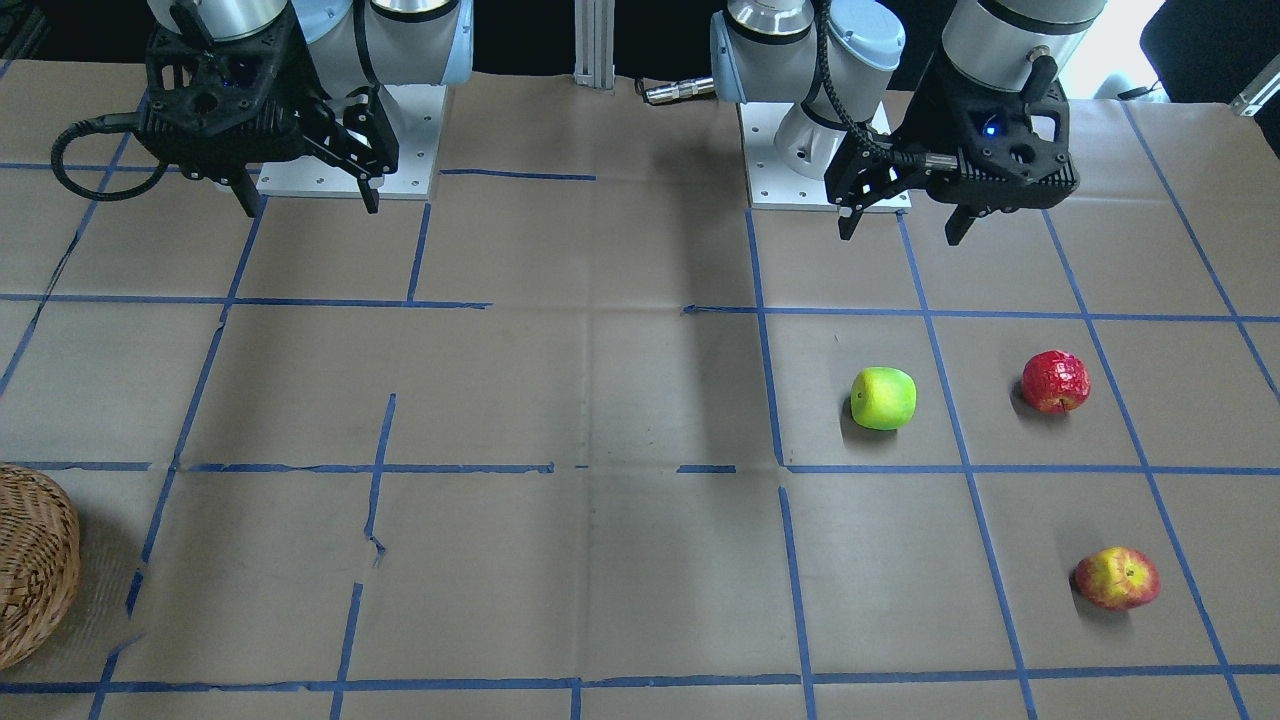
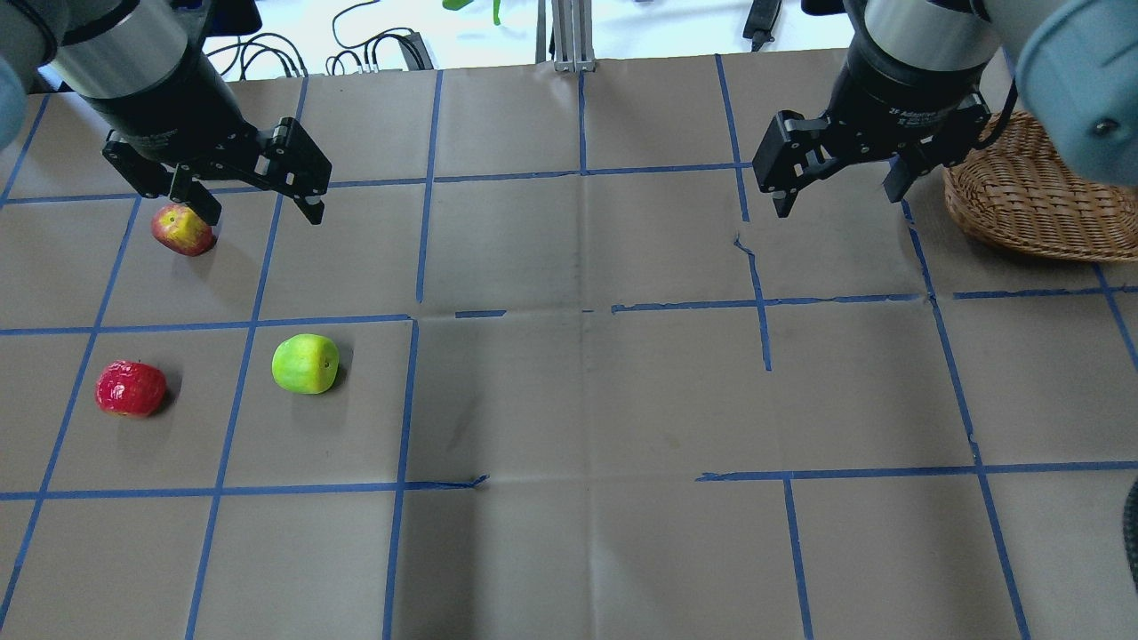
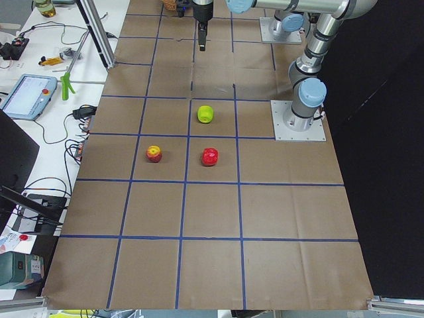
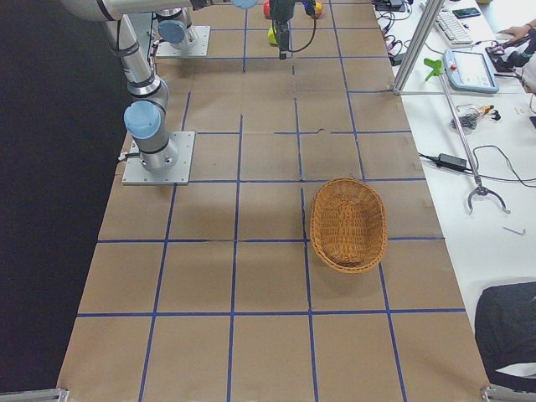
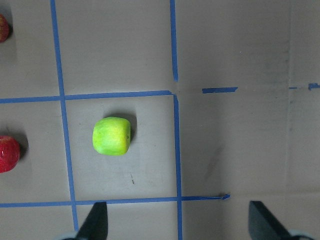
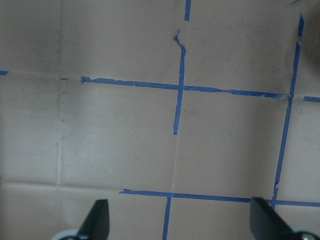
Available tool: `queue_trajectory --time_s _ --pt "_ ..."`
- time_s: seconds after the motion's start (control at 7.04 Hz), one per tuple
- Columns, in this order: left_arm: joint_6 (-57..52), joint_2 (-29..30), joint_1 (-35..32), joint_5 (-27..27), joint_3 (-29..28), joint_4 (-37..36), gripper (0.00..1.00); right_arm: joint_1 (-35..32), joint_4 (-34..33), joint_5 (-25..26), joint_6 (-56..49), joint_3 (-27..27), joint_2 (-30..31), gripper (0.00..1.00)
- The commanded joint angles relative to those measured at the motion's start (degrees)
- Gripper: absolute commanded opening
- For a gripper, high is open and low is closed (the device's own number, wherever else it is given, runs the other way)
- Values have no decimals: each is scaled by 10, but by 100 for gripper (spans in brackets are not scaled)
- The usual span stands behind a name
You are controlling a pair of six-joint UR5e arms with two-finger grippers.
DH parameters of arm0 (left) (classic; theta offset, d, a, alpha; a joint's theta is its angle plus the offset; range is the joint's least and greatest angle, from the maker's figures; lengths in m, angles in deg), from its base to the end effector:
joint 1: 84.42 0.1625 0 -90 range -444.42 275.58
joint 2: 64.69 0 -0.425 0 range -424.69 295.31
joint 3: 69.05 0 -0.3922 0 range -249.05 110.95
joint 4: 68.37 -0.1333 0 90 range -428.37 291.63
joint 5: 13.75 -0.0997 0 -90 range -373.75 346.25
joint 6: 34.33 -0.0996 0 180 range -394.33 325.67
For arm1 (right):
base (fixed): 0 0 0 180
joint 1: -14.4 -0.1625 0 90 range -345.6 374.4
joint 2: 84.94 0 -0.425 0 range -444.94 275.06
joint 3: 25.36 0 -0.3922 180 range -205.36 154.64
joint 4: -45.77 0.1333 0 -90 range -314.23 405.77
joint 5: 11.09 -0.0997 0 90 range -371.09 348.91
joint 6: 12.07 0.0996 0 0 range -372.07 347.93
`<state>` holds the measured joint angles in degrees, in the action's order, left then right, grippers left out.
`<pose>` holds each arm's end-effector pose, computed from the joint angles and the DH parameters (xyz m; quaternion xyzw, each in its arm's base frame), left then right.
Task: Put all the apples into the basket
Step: 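Move the left gripper down over the green apple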
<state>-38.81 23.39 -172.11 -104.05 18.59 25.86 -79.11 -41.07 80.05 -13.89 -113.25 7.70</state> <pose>-0.1135 -0.4816 0.5170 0.0189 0.9998 -0.0003 0.0026 0.1601 -0.4648 0.5228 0.0464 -0.9988 0.0140 0.0097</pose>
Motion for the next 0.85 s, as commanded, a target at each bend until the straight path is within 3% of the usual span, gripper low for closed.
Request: queue_trajectory --time_s 0.0,0.71 --pt "3 -7 -1 1 1 9 98 0 0 0 0 0 0 100" --pt "38 2 -3 4 16 17 98 0 0 0 0 0 0 100"
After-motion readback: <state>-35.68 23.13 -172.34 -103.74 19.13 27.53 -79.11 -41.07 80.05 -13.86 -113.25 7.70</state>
